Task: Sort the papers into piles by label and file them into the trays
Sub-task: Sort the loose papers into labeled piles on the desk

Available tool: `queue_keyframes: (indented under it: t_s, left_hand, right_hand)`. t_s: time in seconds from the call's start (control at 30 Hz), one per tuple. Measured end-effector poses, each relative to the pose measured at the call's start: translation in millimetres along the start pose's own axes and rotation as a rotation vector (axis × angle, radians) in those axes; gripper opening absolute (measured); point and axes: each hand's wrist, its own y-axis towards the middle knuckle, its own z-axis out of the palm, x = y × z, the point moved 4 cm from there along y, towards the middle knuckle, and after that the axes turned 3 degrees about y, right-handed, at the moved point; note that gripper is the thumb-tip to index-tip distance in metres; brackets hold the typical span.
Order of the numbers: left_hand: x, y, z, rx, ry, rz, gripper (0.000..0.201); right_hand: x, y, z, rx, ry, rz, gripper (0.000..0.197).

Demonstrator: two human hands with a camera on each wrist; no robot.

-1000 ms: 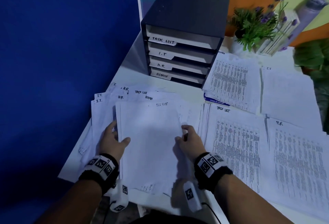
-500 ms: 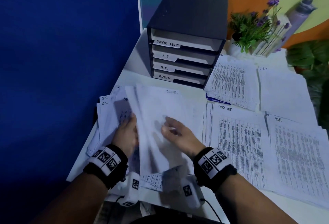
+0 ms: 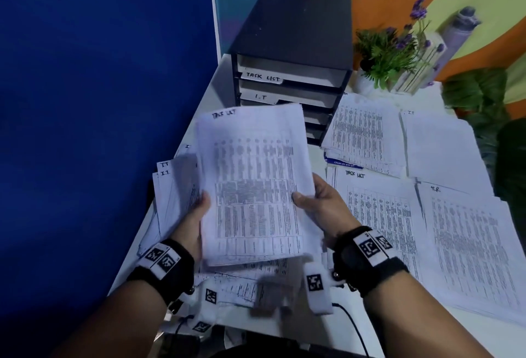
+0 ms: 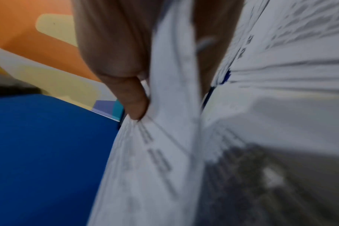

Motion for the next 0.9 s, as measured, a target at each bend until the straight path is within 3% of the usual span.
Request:
queue_keyframes:
  t_s: [0.07, 0.13, 0.17, 0.37, 0.5, 0.6, 0.8, 0.9]
  left_hand:
    - [-1.8, 1.4, -2.0, -0.015, 0.062, 0.092, 0.052]
    - [-2.6, 4.2, -8.5, -0.160, 0.286, 0.176, 0.039]
    - [-1.5, 4.8, -11.5, -0.219, 0.383, 0.189, 0.036]
    - [16.8, 12.1, -21.5, -0.265, 0.535, 0.142, 0.035]
    - [20.5, 15.8, -22.5, -0.268, 0.687, 0.185, 0.030]
    - [16.2, 13.3, -19.1, -0.311, 0.817, 0.222, 0.016]
    - [11.2, 12.3, -23.8, -0.383, 0.815, 0.254, 0.015]
    - [12.9, 15.1, -27.7, -0.389, 0.755, 0.247, 0.040]
  right_hand:
    - [-26.4, 6.0, -16.7, -0.128, -0.141, 0.088, 0.033]
    - [-51.4, 8.5, -27.1, -0.191, -0.273, 0.158, 0.059]
    - [-61.1, 9.2, -29.9, -0.208, -0.317, 0.176, 0.062]
    - [-95.2, 17.9, -38.2, -0.338, -0.453, 0.243, 0.044]
    - [-92.8, 18.9, -38.0, -0.403, -0.620, 0.184, 0.012]
    - [-94.6, 18.7, -47.0, -0.445, -0.716, 0.160, 0.025]
    - [-92.7, 13.2, -71.2, -0.506, -0.706, 0.168, 0.021]
    - [-90.4, 12.8, -74.6, -0.496, -0.587, 0.157, 0.010]
